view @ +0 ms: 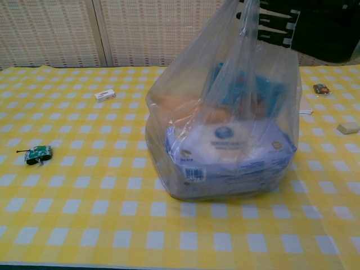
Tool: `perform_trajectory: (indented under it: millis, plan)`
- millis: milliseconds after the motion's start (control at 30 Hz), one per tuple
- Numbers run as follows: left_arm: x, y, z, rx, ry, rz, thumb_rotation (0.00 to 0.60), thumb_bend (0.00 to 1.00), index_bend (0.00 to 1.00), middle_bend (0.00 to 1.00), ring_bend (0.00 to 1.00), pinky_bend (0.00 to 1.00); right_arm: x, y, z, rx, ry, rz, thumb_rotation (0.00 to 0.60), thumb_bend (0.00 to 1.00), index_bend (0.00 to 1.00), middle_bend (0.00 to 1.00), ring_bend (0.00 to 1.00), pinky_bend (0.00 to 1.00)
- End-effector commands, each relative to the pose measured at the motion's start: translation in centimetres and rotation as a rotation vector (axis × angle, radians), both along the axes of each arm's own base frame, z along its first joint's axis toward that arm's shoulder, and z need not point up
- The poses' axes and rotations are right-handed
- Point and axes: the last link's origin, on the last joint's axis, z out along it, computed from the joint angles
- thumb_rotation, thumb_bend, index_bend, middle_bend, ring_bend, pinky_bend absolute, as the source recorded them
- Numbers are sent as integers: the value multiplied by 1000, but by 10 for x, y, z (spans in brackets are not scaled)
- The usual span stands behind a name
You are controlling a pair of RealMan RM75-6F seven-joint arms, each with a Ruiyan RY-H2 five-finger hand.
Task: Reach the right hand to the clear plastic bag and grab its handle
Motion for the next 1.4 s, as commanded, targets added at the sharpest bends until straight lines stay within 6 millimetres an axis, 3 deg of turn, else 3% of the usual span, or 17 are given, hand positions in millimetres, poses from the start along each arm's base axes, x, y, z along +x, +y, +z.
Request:
perform_trajectory:
  millis: [33,600,1133,1300,1400]
  plan:
    - [0,0,1,1,-2,-1,600,314,86,171,88,0,4,-3,-2,1,6,3,600,296,0,0,4,0]
    - [0,-1,2,-1,-8,-4,600,314,85,171,88,0,33,-25,-13,-3,-3,27,600,292,0,0,5,0]
    - [-5,0,6,3,-16,15,600,315,85,171,91,0,80,-57,-36,51,-149,65,600,291,0,0,32,0]
    - [-5,0,7,4,-18,18,600,314,86,171,91,0,92,-65,-39,79,-241,33,600,291,24,119,101,58]
    - [-6,0,7,5,-19,20,600,315,85,171,91,0,100,-69,-39,88,-322,-4,600,292,162,230,195,170]
